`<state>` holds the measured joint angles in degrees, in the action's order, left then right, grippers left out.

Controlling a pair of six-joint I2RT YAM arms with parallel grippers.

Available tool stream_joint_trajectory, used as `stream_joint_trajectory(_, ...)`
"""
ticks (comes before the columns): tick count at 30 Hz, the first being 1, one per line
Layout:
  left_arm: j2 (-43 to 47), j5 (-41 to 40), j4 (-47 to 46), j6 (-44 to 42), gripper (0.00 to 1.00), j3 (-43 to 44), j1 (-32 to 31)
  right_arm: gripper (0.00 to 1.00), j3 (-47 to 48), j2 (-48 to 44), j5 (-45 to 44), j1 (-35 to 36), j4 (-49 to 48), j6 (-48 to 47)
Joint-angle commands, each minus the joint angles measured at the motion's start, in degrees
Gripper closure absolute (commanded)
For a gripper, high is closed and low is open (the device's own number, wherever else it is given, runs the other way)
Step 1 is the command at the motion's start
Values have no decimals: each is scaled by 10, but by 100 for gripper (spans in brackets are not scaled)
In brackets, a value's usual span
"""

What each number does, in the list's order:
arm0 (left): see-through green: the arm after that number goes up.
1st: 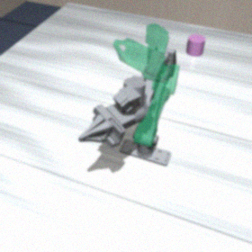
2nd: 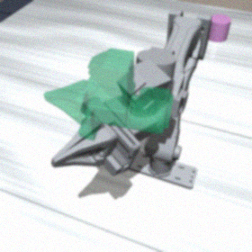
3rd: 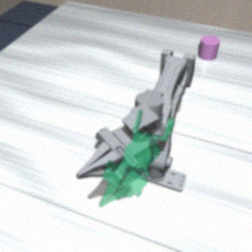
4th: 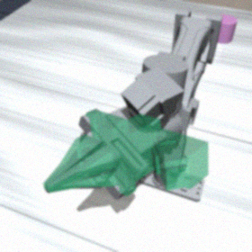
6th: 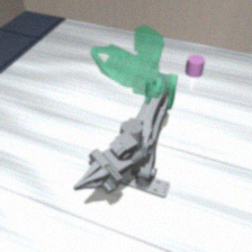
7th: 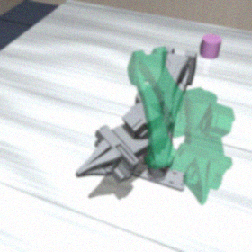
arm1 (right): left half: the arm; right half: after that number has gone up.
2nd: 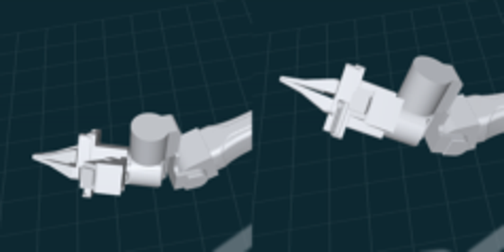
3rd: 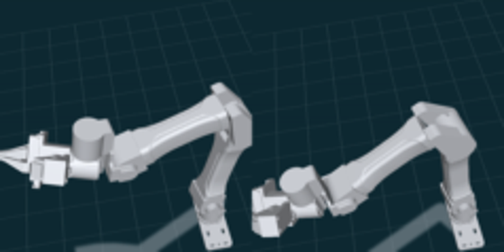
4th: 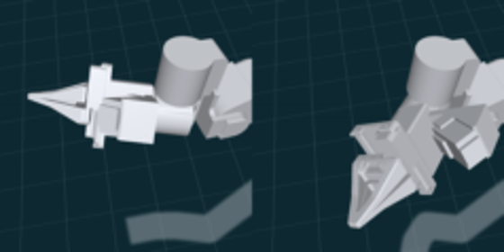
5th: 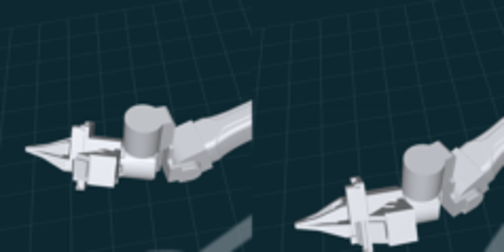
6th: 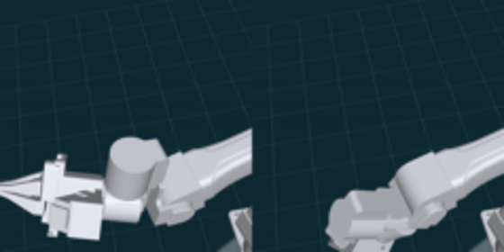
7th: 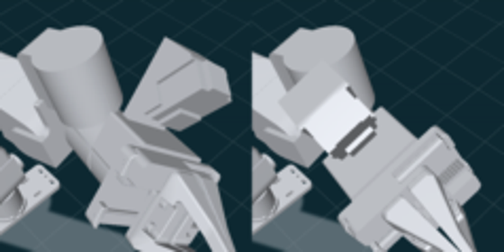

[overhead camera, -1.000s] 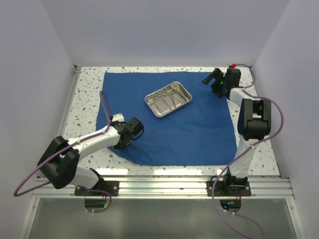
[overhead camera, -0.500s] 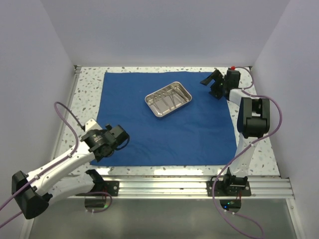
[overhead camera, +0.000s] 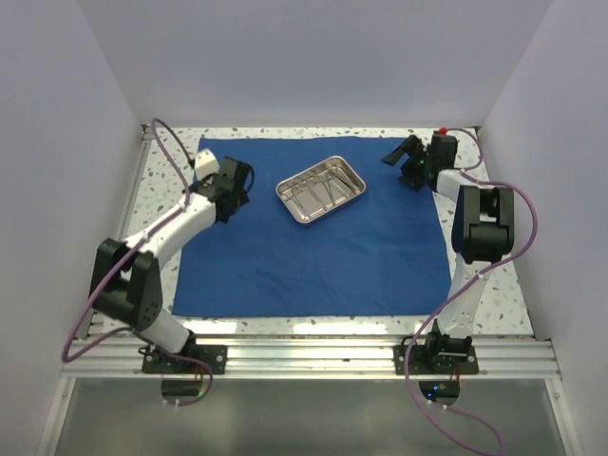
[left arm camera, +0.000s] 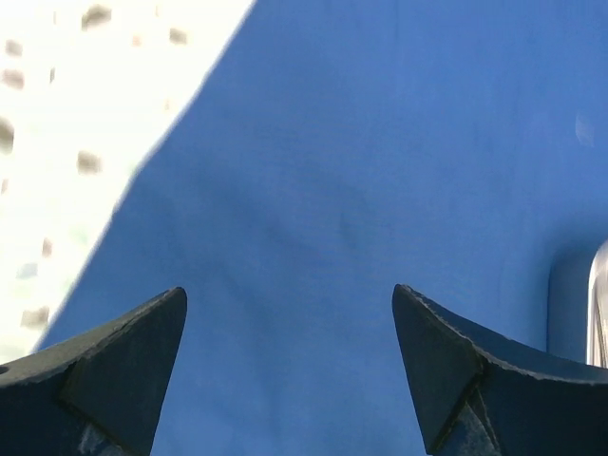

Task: Open and lay out the surgical kit
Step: Smooth out the surgical kit at the center of the board.

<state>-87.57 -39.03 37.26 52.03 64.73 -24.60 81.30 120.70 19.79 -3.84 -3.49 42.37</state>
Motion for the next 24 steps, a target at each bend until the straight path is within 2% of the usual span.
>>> stream_joint_trajectory(1, -96, 74, -174, -180, 6, 90, 85, 3, 20, -20, -33, -6, 33, -35)
stream_joint_trajectory(5, -226, 130, -172, -221, 8, 212, 175, 1, 23, -49, -95, -15, 75, -69)
stream_joint_trajectory(7, -290, 159, -184, -240, 9, 240, 200, 1, 25, -63, -133, -21, 92, -80)
stream_joint_trajectory(9, -341, 227, -198, -242, 11, 274, 239, 1, 26, -67, -171, -27, 108, -88)
stream_joint_trajectory(11, -365, 274, -213, -243, 13, 286, 271, 1, 24, -70, -185, -33, 112, -88)
stream_joint_trajectory(19, -428, 359, -248, -239, 19, 309, 294, 1, 72, -33, -210, -65, 164, -91)
stream_joint_trajectory(21, -442, 408, -257, -232, 25, 312, 304, 1, 93, -4, -202, -65, 171, -95)
stream_joint_trajectory(24, -456, 436, -268, -230, 36, 316, 308, 1, 126, 19, -201, -66, 193, -98)
